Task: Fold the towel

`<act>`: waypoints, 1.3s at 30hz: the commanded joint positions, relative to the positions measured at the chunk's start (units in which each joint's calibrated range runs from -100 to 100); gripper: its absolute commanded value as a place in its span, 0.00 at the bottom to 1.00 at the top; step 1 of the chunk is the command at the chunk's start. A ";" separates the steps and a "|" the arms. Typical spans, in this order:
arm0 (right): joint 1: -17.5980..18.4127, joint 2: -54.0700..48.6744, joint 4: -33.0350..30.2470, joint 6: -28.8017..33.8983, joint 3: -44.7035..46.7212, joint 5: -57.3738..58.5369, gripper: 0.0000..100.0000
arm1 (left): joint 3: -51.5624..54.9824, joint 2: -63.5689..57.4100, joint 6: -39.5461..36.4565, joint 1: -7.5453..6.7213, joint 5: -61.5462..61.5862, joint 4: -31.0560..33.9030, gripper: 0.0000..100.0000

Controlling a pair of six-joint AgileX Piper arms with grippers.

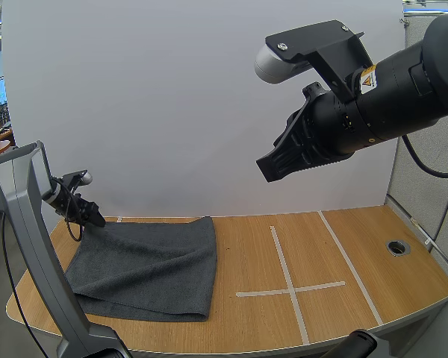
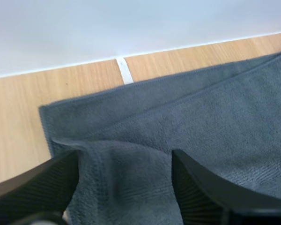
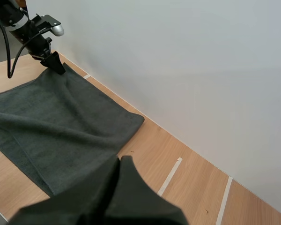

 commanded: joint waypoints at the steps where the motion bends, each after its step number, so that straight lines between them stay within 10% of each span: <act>1: 0.21 -0.52 0.11 0.29 0.20 0.00 0.00 | -2.05 -0.68 -0.57 0.47 1.09 -1.22 0.93; 39: 0.21 -0.52 0.11 0.29 0.20 0.00 0.00 | -4.47 -0.68 -1.75 1.15 5.23 -1.99 0.88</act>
